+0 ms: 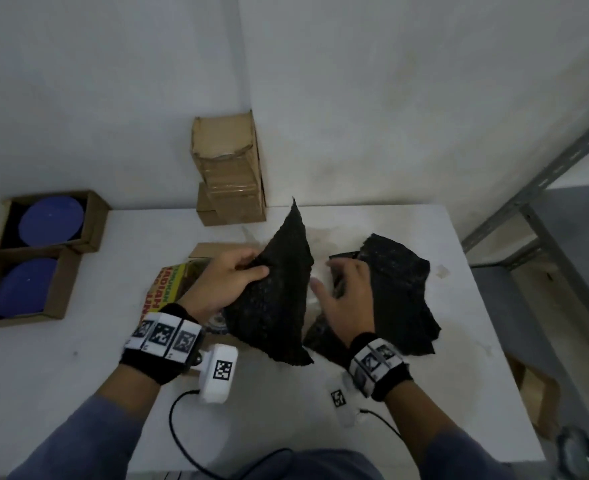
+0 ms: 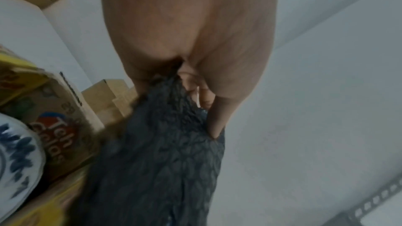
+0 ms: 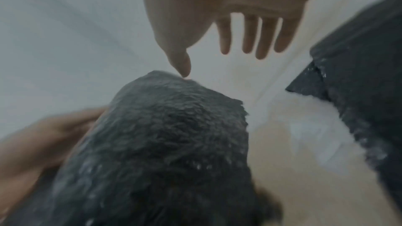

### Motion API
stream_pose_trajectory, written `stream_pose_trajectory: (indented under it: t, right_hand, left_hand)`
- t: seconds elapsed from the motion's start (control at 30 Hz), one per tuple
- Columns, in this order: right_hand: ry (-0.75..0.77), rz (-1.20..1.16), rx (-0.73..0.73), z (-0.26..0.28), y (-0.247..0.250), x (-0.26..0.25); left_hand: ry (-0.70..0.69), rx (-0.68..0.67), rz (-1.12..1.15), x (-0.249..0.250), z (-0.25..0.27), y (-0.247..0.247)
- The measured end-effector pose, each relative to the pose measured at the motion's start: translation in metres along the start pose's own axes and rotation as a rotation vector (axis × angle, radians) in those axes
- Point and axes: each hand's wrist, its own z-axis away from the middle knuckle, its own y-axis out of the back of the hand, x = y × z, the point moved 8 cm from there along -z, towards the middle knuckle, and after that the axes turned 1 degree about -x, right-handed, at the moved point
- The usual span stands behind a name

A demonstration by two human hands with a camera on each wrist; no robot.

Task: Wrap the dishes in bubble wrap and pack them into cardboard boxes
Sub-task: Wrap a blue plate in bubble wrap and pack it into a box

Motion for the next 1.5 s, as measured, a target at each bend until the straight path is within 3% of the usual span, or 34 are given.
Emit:
stream_pose_trajectory:
  t: [0.1, 0.17, 0.33, 0.47, 0.63, 0.9, 1.0, 1.07, 1.13, 1.2, 1.33, 1.4, 1.5]
  right_hand:
    - [-0.453, -0.245, -0.137, -0.007, -0.029, 0.022]
    - [-0.603, -0.445, -0.210, -0.005, -0.055, 0.017]
    - [-0.611, -0.696, -0.275, -0.013, -0.095, -0.029]
    - [-0.584, -0.814, -0.240, -0.021, -0.112, -0.060]
    - [-0.430, -0.460, -0.188, -0.016, -0.120, -0.069]
    - [-0.191, 0.203, -0.323, 0.020, -0.138, -0.044]
    - [-0.145, 0.450, -0.412, 0.024, -0.141, -0.048]
    - [-0.053, 0.621, -0.365, 0.020, -0.136, -0.061]
    - [0.076, 0.664, -0.364, 0.013, -0.140, -0.083]
    - [0.185, 0.702, -0.497, 0.011, -0.160, -0.100]
    - [0.209, 0.935, -0.742, 0.012, -0.205, -0.098]
    - [0.147, 1.031, -0.806, 0.015, -0.216, -0.087]
    - [0.129, 1.092, -0.818, 0.014, -0.227, -0.080]
  left_hand:
    - [-0.072, 0.077, 0.118, 0.015, 0.014, 0.039]
    - [-0.081, 0.115, 0.222, 0.019, 0.022, 0.066]
    - [0.002, 0.170, 0.479, -0.005, 0.034, 0.119]
    - [0.079, 0.264, 0.429, -0.041, 0.041, 0.150]
    - [0.154, 0.452, 0.190, -0.090, 0.044, 0.181]
    - [0.261, 0.257, -0.224, -0.156, 0.043, 0.161]
    - [0.173, 0.216, -0.386, -0.147, 0.042, 0.158]
    - [0.039, 0.211, -0.595, -0.129, 0.041, 0.158]
    - [-0.125, 0.130, -0.717, -0.105, 0.035, 0.149]
    - [-0.209, -0.064, -0.815, -0.089, 0.023, 0.129]
    - [-0.114, -0.382, -1.140, -0.101, -0.001, 0.091]
    - [-0.052, -0.431, -1.227, -0.115, -0.008, 0.085]
    - [-0.078, -0.412, -1.230, -0.123, -0.018, 0.084]
